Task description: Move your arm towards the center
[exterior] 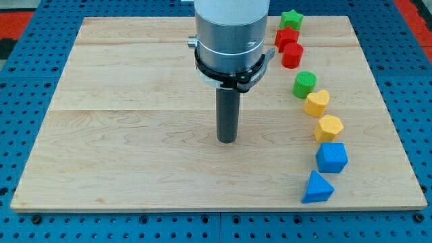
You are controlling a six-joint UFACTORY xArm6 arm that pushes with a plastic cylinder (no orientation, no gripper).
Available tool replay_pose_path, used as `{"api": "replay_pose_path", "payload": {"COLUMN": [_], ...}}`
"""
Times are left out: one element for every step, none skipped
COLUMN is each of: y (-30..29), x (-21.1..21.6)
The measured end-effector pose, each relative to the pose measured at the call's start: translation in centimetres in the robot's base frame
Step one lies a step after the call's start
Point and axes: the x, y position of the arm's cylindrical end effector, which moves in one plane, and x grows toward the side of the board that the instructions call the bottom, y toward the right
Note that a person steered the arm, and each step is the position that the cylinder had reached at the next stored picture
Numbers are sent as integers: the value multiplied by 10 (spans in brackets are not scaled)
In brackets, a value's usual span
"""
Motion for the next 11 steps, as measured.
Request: {"api": "replay_pose_path", "payload": {"y": [0,-16,-69,-90,-89,-67,-73,-73,-71,-69,-69], "x": [0,0,7,14,14,-21,-24,-24,-24,-24,-24]}}
